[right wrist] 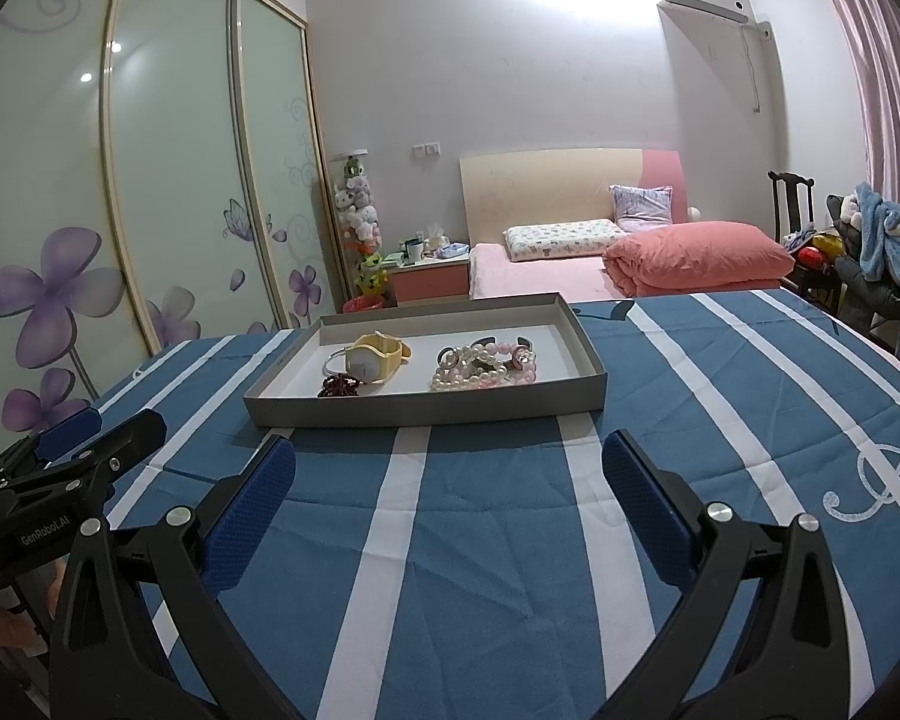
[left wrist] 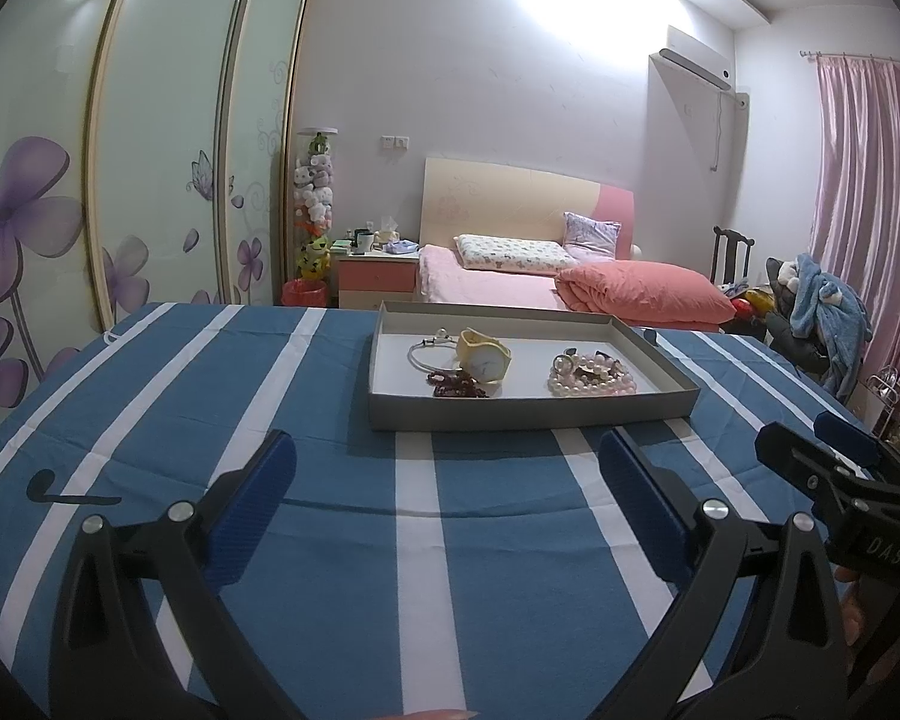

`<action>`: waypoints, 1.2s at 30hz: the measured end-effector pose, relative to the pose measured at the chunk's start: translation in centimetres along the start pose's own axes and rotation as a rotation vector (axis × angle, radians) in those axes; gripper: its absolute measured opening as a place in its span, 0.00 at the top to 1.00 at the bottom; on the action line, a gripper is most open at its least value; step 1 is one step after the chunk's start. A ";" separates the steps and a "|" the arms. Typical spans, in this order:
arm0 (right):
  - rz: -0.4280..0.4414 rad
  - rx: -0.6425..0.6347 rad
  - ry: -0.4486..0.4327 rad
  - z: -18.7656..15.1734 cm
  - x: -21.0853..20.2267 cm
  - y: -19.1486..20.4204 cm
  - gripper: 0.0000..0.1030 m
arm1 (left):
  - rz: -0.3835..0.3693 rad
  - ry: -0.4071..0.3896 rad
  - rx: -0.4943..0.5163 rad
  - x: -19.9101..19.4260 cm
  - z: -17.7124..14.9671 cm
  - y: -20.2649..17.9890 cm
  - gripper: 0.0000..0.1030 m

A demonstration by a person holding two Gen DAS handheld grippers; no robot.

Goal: Organize jewelry

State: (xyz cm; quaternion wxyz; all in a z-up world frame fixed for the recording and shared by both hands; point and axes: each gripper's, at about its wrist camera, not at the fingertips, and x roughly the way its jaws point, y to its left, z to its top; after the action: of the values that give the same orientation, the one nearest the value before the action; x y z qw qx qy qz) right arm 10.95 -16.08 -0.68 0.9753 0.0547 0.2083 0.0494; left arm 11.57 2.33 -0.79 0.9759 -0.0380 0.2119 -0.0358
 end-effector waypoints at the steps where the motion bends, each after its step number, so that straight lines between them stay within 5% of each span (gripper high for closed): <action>1: 0.000 0.000 0.000 0.0 0.0 0.0 0.02 | 0.000 0.001 0.000 0.0 0.0 0.0 0.04; 36: 0.000 -0.001 -0.006 0.1 0.1 0.6 0.02 | 0.011 -0.009 0.003 -0.3 0.5 -0.3 0.04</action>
State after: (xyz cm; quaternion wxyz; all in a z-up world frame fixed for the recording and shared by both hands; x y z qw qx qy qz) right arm 11.04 -15.49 -0.56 0.9759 0.0545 0.2053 0.0493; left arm 11.48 2.04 -0.17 0.9771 -0.0357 0.2076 -0.0306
